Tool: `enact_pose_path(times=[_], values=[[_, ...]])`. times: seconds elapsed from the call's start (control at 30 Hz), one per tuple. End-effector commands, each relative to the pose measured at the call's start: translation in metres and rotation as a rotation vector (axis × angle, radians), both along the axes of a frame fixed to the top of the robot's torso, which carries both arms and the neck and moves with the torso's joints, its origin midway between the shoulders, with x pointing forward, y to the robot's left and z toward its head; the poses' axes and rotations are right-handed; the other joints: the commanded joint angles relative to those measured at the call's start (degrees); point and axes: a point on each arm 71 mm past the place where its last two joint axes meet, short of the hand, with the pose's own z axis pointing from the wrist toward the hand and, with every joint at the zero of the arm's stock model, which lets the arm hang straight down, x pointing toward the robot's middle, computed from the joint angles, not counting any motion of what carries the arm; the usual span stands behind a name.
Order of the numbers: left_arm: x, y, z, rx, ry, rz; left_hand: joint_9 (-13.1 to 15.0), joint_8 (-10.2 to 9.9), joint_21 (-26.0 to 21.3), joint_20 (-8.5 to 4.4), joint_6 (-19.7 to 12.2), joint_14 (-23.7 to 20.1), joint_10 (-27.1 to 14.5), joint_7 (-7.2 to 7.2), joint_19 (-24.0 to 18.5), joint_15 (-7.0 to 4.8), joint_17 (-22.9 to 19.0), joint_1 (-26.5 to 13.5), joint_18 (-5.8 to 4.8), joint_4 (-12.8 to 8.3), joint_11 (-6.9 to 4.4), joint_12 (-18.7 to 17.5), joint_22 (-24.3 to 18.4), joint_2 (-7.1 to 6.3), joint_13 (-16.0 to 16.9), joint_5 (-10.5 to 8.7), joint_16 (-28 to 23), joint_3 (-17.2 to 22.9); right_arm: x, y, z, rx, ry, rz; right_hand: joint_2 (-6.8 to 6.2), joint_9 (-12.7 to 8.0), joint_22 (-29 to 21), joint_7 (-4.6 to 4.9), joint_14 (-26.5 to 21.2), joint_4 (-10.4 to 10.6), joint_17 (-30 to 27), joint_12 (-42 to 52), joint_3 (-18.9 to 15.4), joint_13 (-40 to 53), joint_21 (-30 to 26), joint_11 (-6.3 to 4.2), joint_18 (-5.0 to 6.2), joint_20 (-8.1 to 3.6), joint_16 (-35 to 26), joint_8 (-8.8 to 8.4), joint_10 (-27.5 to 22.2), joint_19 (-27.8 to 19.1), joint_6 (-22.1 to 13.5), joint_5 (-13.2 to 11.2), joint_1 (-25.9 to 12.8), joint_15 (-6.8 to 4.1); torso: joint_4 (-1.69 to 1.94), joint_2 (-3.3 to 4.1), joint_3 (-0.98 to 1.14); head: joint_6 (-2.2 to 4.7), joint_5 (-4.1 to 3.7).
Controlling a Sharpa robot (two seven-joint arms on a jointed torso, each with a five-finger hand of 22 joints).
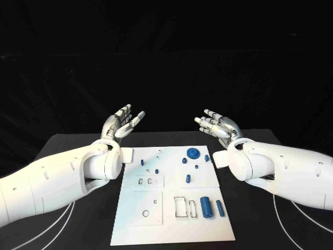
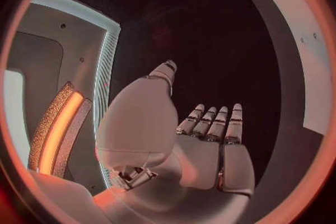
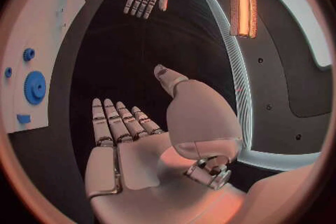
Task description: Assemble the parts on the task board
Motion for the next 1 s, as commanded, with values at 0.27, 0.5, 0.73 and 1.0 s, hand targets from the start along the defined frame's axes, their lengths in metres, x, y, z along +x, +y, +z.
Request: enact_pose_path(times=[0.27,0.5,0.73,1.0], values=[[-0.002,0.016,0.006,-0.019,-0.045,-0.079,0.78,1.2,1.63,0.87,3.68,3.63,4.01,7.14,3.19,0.88,0.67,2.95,0.97,0.39,1.72,0.8,0.75,0.6,0.43,0.21,1.11,0.82,0.013,-0.01,0.017,-0.347,-0.23,0.212,-1.67,4.17,1.84,8.11,25.39,-4.73,3.11,2.34,2.46,1.52,5.32,-1.72,4.12,0.26,4.5,5.7,26.9,17.2,20.97,1.58,8.91,-2.59,-0.15,0.83,0.15,-1.09,0.06],[-0.006,0.02,0.013,-0.008,-0.067,-0.091,4.42,6.31,10.2,1.12,19.66,30.3,27.9,8.42,24.42,0.42,5.4,5.63,1.55,-0.22,3.04,4.08,4.36,0.99,2.01,0.01,8.47,3.28,0.017,-0.012,0.028,-0.5,-0.323,0.248,-3.13,6.06,2.53,6.44,34.47,-5.2,3.89,2.51,4.65,1.7,9.19,-3.93,6.15,-0.47,6.25,9.08,38.34,29.08,34.71,1.66,9.79,-5.19,0.02,1.73,0.51,-0.68,0.08],[-0.011,0.019,0.02,0.005,-0.082,-0.125,6.71,10.97,14.85,0.56,30.87,37.83,39.68,7.04,31.81,-2.03,7.87,7.27,3.84,-0.8,1.0,5.48,5.63,-0.21,2.31,-0.09,11.62,5.98,0.02,-0.012,0.034,-0.677,-0.37,0.293,-4.84,6.08,3.7,5.11,41.05,-4.99,4.95,2.14,5.86,1.79,12.81,-5.56,6.13,-3.0,8.24,9.92,43.32,35.98,38.28,1.29,9.88,-7.46,0.49,2.68,0.67,-0.25,-0.06],[-0.021,0.016,0.031,0.009,-0.092,-0.182,6.98,12.24,19.13,-1.4,33.64,43.41,44.58,6.01,36.25,-3.89,11.18,7.83,3.87,-1.24,-0.4,5.05,7.28,-1.82,2.43,-0.16,14.15,8.78,0.02,-0.01,0.039,-0.943,-0.433,0.354,-6.79,6.98,8.53,2.94,52.44,-4.52,10.96,1.84,4.99,2.17,21.66,-8.27,5.94,-7.29,13.92,11.24,49.67,43.55,41.99,1.94,10.03,-11.46,1.12,4.35,0.94,0.56,-0.35]])
